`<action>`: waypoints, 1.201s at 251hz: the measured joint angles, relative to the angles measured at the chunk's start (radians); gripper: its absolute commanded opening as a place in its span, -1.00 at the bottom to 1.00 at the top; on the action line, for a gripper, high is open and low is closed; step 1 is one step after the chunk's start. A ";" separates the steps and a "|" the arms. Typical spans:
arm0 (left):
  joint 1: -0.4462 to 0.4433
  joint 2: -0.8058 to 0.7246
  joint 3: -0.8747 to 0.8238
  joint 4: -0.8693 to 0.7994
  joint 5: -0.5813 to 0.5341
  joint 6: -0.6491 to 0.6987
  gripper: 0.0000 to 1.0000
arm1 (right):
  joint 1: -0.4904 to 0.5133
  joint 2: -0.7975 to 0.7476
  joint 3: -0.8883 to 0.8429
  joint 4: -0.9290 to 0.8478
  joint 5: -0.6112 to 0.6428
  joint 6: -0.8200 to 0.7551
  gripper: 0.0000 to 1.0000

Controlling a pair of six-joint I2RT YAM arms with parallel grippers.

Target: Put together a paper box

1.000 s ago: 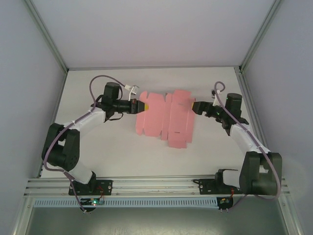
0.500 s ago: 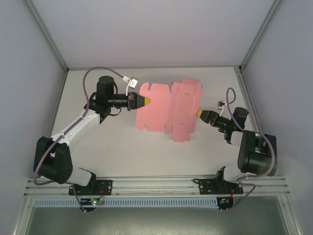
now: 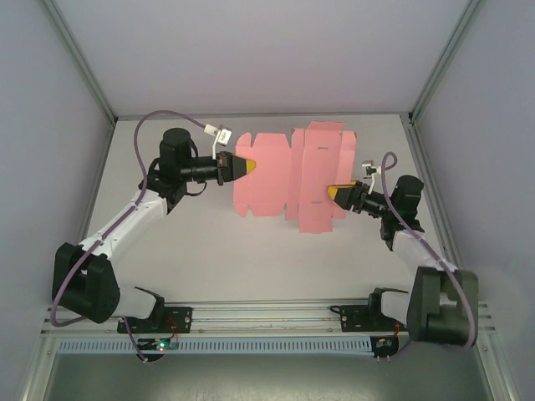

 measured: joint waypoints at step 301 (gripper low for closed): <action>0.124 0.109 0.056 -0.477 -0.658 0.034 1.00 | 0.559 0.525 0.801 -1.271 1.031 -1.207 -1.00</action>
